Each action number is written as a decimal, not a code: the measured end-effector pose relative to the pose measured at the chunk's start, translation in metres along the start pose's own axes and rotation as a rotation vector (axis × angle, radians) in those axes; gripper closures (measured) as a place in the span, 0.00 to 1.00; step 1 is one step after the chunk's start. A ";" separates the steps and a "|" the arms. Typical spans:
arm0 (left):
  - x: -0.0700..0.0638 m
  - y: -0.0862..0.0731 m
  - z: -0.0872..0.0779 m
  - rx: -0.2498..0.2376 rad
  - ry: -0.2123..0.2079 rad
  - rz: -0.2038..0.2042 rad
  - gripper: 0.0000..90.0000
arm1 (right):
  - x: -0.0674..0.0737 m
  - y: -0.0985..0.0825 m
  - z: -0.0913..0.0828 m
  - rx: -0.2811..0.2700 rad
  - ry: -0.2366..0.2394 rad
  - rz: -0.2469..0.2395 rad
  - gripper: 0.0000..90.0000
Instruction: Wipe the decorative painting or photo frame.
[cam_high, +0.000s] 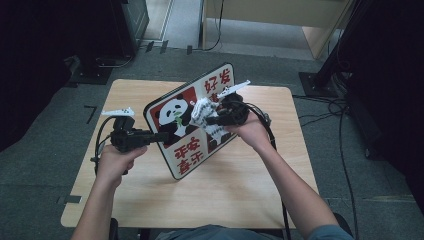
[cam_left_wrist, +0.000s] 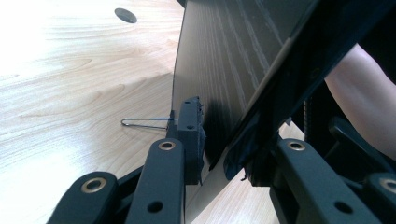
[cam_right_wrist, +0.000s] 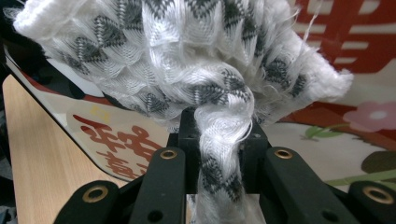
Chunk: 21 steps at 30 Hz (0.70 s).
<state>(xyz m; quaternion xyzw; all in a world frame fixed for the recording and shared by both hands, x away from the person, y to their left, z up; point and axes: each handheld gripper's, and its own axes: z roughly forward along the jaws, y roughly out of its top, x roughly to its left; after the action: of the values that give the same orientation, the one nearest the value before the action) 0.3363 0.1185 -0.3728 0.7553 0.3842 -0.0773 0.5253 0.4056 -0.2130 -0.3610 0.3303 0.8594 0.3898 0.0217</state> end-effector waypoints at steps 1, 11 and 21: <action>0.000 0.000 0.000 0.000 0.000 0.000 0.81 | 0.000 -0.001 0.001 0.002 -0.001 0.003 0.86; 0.000 0.000 0.000 0.000 0.002 0.001 0.81 | -0.003 -0.014 0.008 0.011 0.001 0.011 0.85; 0.000 0.000 0.000 0.000 0.002 0.001 0.81 | -0.004 -0.026 0.017 0.029 0.017 0.031 0.85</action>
<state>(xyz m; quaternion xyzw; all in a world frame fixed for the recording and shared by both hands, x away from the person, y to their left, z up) 0.3360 0.1182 -0.3727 0.7556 0.3843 -0.0761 0.5249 0.3991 -0.2169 -0.3916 0.3408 0.8597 0.3805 0.0037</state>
